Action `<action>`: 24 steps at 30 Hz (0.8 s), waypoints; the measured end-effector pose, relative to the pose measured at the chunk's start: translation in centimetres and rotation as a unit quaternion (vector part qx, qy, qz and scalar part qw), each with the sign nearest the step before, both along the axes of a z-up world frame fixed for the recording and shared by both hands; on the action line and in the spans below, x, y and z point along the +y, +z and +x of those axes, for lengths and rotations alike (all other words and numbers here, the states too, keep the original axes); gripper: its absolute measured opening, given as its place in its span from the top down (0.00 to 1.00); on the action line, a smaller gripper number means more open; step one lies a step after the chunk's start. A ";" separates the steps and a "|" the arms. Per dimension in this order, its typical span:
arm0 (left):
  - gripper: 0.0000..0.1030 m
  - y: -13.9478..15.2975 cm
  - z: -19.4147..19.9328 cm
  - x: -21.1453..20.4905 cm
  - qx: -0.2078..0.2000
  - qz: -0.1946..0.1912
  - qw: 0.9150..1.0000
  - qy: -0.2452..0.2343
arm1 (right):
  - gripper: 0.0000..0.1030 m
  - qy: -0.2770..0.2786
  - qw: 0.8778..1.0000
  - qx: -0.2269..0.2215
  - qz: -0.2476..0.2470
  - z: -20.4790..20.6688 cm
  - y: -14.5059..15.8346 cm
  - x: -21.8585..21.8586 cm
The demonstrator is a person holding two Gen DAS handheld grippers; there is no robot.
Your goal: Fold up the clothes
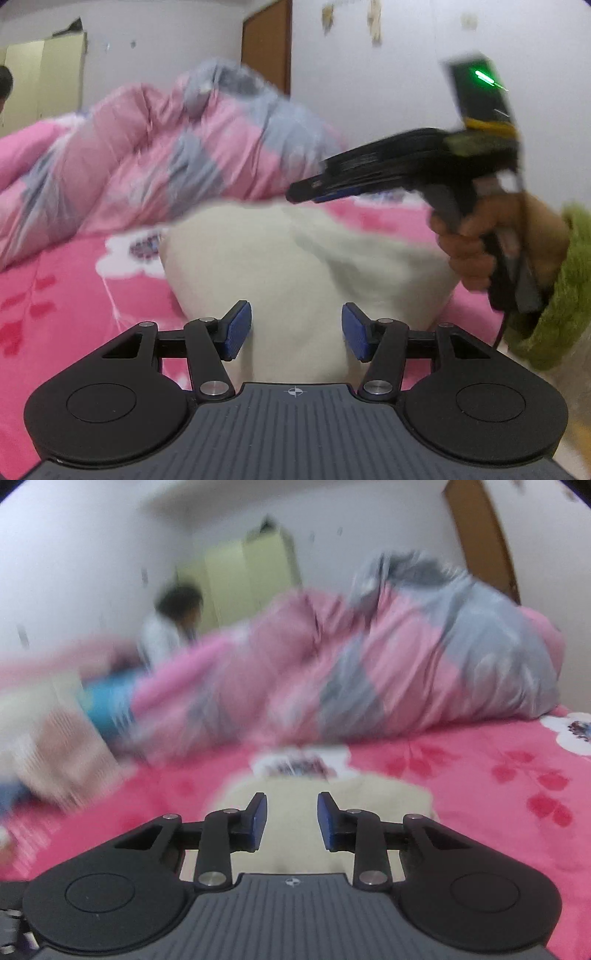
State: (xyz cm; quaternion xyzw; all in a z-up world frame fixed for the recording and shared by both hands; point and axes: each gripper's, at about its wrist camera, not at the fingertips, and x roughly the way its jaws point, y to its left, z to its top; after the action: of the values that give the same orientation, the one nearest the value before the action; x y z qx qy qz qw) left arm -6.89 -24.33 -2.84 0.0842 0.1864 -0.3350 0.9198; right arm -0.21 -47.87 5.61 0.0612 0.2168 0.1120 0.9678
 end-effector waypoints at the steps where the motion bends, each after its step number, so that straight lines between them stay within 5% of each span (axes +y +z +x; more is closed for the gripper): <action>1: 0.47 -0.7 -0.4 -0.5 -0.017 0.007 1.000 0.004 | 0.70 -0.010 0.999 0.036 -0.033 1.9 -1.8 0.3; 4: 0.46 -1.3 -1.5 -1.0 -0.038 0.009 0.999 0.019 | 0.71 -0.016 0.995 0.098 -0.006 4.4 -4.5 -1.1; 7: 0.46 -1.8 -1.7 -0.4 -0.035 -0.015 0.999 0.026 | 0.71 -0.022 0.995 0.096 -0.030 4.0 -1.2 -0.2; 11: 0.46 -2.3 -2.1 -0.1 -0.046 -0.033 0.998 0.033 | 0.71 0.060 0.995 0.078 0.005 5.0 1.1 2.1; 16: 0.46 -2.5 -1.9 -0.2 -0.048 -0.047 0.997 0.040 | 0.75 0.052 0.987 0.145 -0.051 11.5 -5.1 4.5; 19: 0.46 -2.7 -2.0 0.1 -0.047 -0.053 0.997 0.039 | 0.76 0.051 0.983 0.158 -0.078 11.9 -2.8 5.4; 24: 0.46 -3.0 -2.2 0.2 -0.053 -0.062 0.996 0.040 | 0.75 0.114 0.986 0.104 -0.057 9.8 0.8 7.0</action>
State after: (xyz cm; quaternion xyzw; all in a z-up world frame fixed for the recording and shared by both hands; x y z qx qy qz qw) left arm -9.08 -24.14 -5.80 0.0373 0.1196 -0.3039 0.9444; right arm 9.56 -40.86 6.44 -0.0078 0.3281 0.2021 0.9227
